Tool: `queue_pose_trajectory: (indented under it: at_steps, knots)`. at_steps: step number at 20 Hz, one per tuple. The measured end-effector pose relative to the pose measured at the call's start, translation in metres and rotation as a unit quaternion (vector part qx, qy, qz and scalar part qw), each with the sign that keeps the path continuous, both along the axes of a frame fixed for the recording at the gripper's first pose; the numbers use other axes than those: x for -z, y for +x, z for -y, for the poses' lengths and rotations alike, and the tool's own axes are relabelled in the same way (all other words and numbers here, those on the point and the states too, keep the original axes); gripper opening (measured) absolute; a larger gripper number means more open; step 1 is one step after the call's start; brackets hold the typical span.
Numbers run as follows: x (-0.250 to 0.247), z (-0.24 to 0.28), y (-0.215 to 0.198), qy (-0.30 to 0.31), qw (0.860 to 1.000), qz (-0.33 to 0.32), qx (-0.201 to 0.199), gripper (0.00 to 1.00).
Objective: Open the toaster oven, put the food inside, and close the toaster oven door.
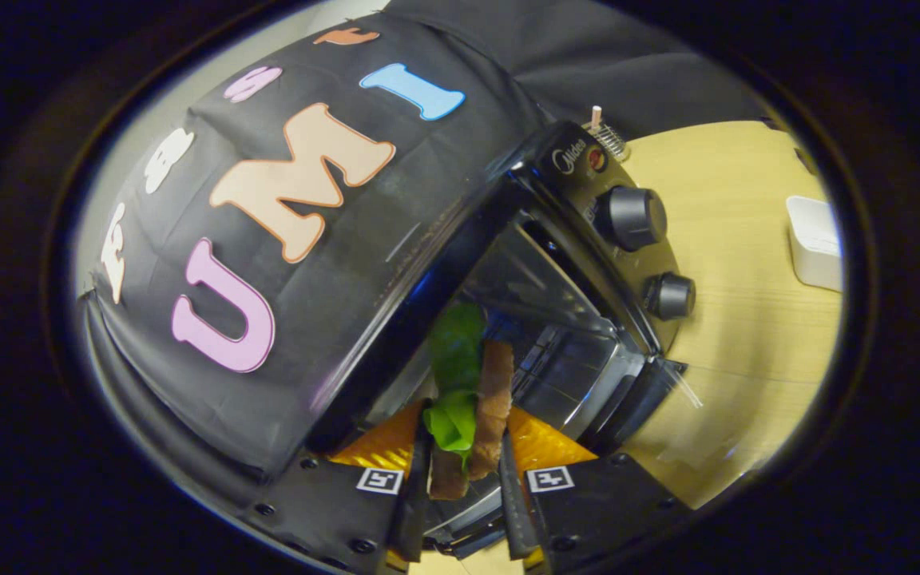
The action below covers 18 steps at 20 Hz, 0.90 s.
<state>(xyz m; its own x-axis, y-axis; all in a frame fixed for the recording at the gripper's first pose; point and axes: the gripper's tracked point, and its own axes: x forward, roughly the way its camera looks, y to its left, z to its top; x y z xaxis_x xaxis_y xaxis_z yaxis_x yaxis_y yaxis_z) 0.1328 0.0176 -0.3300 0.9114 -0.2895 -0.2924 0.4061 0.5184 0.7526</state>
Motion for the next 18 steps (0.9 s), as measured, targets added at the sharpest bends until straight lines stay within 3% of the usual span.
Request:
queue_pose_trajectory:
  at_steps: [7, 14, 18]
  knots:
    - [-0.005, 0.016, -0.024, -0.126, 0.990, -0.060, 0.003, 0.99]
    - [-0.032, 0.016, -0.045, -0.248, 0.961, -0.121, -0.019, 0.99]
    - [-0.038, 0.010, -0.051, -0.268, 0.953, -0.140, -0.032, 1.00]
